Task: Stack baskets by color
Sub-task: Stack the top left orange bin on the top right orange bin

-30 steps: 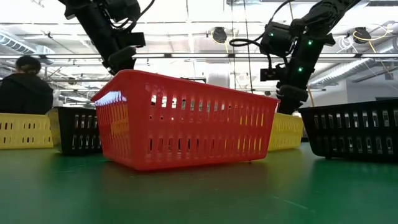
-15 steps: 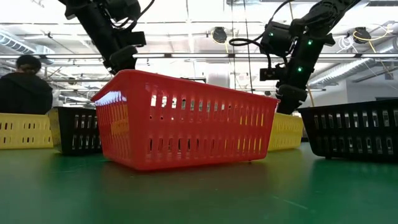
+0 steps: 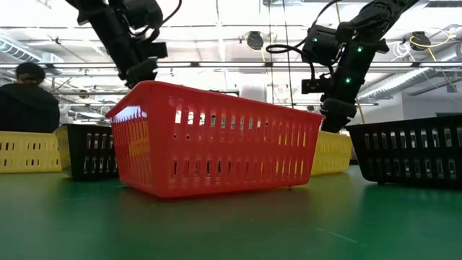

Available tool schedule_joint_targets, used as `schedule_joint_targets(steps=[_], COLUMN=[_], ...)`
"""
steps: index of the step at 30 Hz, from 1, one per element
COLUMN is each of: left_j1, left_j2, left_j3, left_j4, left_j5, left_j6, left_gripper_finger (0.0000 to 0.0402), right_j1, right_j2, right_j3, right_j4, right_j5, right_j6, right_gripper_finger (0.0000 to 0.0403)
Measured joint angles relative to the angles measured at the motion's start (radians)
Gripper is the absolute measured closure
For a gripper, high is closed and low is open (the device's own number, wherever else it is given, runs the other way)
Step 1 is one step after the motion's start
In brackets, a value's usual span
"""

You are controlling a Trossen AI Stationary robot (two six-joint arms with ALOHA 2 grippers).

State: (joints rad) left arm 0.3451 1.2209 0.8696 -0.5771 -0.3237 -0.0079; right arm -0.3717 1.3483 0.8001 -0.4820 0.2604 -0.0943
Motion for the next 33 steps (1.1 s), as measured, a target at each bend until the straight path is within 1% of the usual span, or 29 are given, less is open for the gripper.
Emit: schedule_joint_targets(steps=[6,9,12,17,20,24,28,33], left_j1=[0.053,0.084,0.099,0.099,0.085,0.080,0.078,0.079], left_j2=[0.013,0.045,0.100,0.182,0.218,0.253,0.312,0.391], left_j3=[0.000,0.000,0.000,0.013,0.052,0.098,0.118,0.135], left_j4=[-0.087,-0.115,-0.114,-0.047,-0.024,-0.017,-0.038,-0.048], left_j5=[0.031,0.070,0.078,0.106,0.110,0.110,0.108,0.078], left_j6=[-0.013,-0.052,-0.063,-0.081,-0.082,-0.082,-0.086,-0.092], left_gripper_finger=[0.0163,0.0163,0.0163,0.0163,0.0163,0.0163,0.0163,0.0163], right_j1=[0.000,0.000,0.000,0.000,0.000,0.000,0.000,0.000], right_j2=[0.000,0.000,0.000,0.000,0.000,0.000,0.000,0.000], right_j3=[0.000,0.000,0.000,0.000,0.000,0.000,0.000,0.000], right_j4=[-0.001,-0.001,0.000,-0.001,-0.008,-0.014,-0.017,-0.017], right_j5=[0.000,0.000,0.000,0.000,0.000,0.000,0.000,0.000], right_j6=[0.000,0.000,0.001,0.004,0.004,0.004,0.007,0.008], right_gripper_finger=[0.0135,0.0135,0.0135,0.0135,0.0135,0.0135,0.0136,0.0136])
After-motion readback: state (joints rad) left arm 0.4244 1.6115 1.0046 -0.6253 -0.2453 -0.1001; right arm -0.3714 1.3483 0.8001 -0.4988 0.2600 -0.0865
